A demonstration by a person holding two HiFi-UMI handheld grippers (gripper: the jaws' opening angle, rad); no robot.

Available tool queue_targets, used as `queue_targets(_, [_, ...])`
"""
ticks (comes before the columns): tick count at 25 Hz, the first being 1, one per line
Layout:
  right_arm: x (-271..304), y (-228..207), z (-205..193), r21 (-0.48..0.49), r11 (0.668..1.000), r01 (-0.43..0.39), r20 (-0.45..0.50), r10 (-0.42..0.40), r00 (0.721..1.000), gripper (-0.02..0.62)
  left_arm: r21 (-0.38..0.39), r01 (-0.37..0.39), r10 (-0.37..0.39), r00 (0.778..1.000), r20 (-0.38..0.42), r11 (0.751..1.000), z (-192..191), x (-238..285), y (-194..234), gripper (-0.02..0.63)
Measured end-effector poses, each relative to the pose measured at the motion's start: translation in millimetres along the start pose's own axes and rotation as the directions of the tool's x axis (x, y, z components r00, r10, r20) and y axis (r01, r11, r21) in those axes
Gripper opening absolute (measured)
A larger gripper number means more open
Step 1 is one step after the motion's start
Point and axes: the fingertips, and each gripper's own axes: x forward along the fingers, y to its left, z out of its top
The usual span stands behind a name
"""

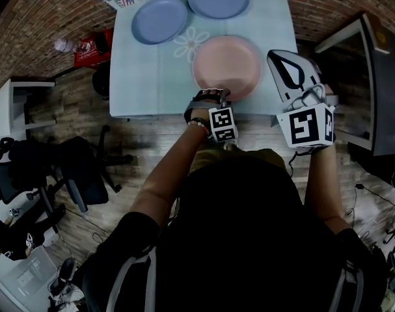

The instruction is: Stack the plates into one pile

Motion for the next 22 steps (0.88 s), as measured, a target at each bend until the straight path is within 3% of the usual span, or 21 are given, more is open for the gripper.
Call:
queue_targets(5, [-6, -3, 2, 0.001, 1.000, 0.003, 0.012, -0.003, 1.000, 0.035, 0.004, 0.011, -0.011, 1.000, -0.018, 1.000, 0, 8, -1, 0.126])
queue_targets(7, [-6, -4, 0, 0.000, 1.000, 0.003, 0.009, -0.003, 1.000, 0.035, -0.009, 0.024, -0.024, 1.000, 0.001, 1.000, 0, 8, -4, 0.080])
queue_targets(11, [-9, -4, 1, -0.014, 1.000, 0.000, 0.006, 0.001, 1.000, 0.035, 0.055, -0.049, 0.047, 0.998, 0.030, 0.997, 7, 2, -4, 0.047])
queue_targets(15, [-11, -9, 4, 0.001, 1.000, 0.005, 0.028, -0.005, 1.000, 0.035, 0.032, -0.111, 0.108, 0.991, 0.083, 0.993, 23, -18, 14, 0.032])
queue_targets(22, [-15, -7, 13, 0.020, 1.000, -0.016, 0.058, 0.015, 0.998, 0.035, 0.024, -0.108, 0.107, 0.992, 0.066, 0.994, 20, -39, 25, 0.032])
